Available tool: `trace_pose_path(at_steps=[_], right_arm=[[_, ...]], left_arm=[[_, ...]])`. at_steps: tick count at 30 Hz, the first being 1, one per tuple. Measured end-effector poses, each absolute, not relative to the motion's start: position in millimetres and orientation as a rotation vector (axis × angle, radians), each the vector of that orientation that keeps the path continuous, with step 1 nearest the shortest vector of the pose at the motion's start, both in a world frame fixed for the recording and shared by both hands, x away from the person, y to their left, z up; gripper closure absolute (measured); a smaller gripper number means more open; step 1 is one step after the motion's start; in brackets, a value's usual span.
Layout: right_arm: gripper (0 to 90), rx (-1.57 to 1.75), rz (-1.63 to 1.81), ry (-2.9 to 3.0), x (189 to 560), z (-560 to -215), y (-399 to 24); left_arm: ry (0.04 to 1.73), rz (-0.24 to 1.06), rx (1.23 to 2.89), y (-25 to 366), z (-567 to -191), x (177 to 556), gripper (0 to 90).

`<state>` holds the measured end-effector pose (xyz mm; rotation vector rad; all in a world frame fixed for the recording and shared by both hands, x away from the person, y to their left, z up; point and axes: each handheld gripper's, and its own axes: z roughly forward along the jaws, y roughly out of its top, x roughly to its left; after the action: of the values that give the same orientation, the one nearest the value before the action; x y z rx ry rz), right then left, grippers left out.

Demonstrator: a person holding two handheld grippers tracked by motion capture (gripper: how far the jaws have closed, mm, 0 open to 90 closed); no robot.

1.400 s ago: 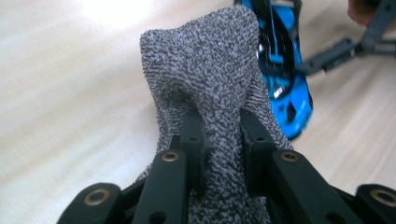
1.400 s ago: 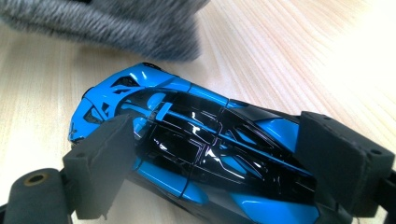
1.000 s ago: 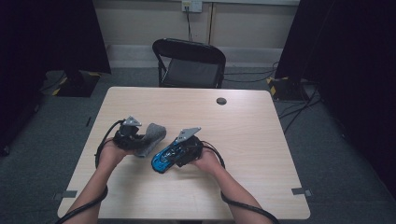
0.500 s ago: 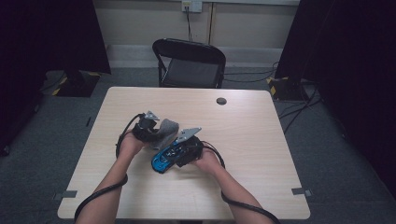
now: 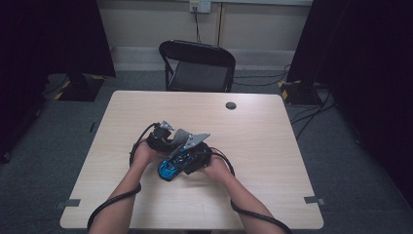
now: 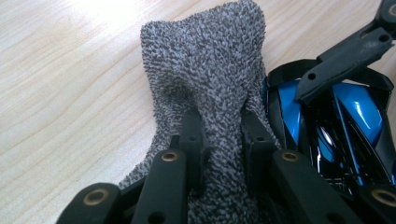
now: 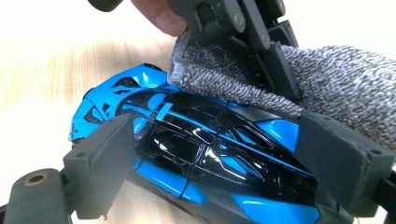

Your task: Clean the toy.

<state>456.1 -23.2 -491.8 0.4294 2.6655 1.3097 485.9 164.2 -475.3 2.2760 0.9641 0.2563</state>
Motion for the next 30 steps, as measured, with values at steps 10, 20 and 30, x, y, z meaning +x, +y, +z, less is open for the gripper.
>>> trace_pose_path(at_steps=[10,20,30], right_arm=[[12.2,0.425,1.312,2.667,456,-492,-23],[12.2,0.428,1.307,2.673,456,-491,-22],[12.2,0.428,1.306,2.672,456,-491,-23]], left_arm=[[0.943,0.272,2.305,163,-474,481,75.9],[0.942,0.26,2.298,169,-473,476,75.9],[0.957,0.237,2.295,179,-472,470,75.9]])
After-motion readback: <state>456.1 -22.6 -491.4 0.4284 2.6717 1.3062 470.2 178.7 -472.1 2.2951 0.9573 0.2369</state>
